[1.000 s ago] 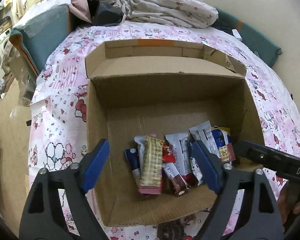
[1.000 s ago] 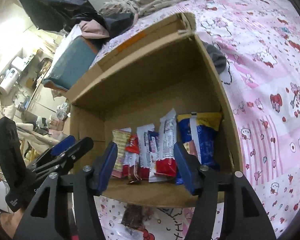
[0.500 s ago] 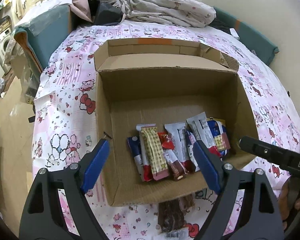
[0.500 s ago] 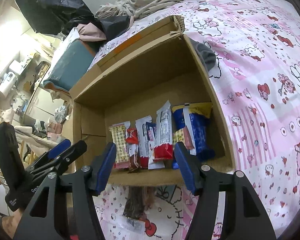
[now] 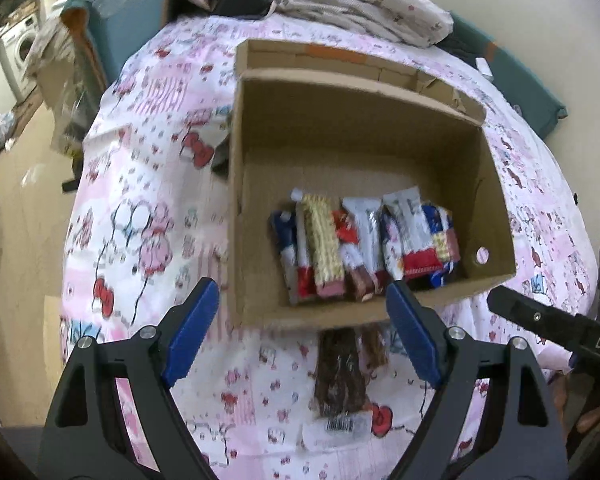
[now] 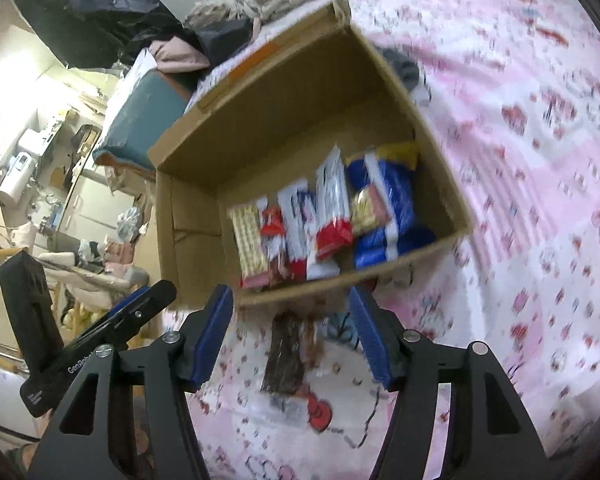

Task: Organize snacks
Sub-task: 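Withdraw both tools from the box toward the remaining snacks, then grasp the dark chocolate pack with the left tool while the right grasps the clear wafer pack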

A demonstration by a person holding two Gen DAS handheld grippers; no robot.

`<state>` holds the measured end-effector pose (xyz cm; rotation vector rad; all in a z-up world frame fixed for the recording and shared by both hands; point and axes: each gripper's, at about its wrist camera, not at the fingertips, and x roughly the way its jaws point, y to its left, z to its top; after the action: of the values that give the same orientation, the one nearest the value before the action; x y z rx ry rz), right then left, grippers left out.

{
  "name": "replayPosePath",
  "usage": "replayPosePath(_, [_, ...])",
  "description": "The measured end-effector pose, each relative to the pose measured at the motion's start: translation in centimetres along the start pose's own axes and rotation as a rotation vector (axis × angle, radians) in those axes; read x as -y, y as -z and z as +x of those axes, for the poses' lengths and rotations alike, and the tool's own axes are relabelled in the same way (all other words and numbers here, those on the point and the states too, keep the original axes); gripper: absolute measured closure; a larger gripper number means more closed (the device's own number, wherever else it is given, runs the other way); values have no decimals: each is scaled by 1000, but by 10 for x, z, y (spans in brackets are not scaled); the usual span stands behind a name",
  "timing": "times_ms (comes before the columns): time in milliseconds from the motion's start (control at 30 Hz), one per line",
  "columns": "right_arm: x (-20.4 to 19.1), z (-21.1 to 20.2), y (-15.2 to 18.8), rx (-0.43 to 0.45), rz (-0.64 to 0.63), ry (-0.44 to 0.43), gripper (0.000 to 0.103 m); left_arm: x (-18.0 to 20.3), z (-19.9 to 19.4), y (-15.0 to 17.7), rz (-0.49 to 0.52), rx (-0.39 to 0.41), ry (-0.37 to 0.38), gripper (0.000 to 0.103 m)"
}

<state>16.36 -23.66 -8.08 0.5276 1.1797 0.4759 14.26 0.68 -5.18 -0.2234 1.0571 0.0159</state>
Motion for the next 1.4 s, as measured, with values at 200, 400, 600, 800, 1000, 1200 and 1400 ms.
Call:
replayPosePath(200, [1,31,13,-127,-17,56,39,-20,-1,18,-87,-57,-36,20])
replayPosePath(400, [0,68,15,-224,-23,100,39,-43,1,29,-188,-88,-57,20])
replayPosePath(600, [-17,105,21,-288,-158,200,53,-44,9,32,-197,-116,-63,20])
replayPosePath(800, [-17,123,31,-318,-225,290,83,-31,16,33,-150,-134,-58,20])
replayPosePath(1000, [-3,91,29,-295,-139,249,84,-10,34,45,-73,-198,-50,20])
replayPosePath(1200, [9,51,34,-245,-84,240,84,27,65,66,29,-301,-34,20])
replayPosePath(1400, [22,16,33,-178,-6,237,84,57,90,87,99,-356,-35,20])
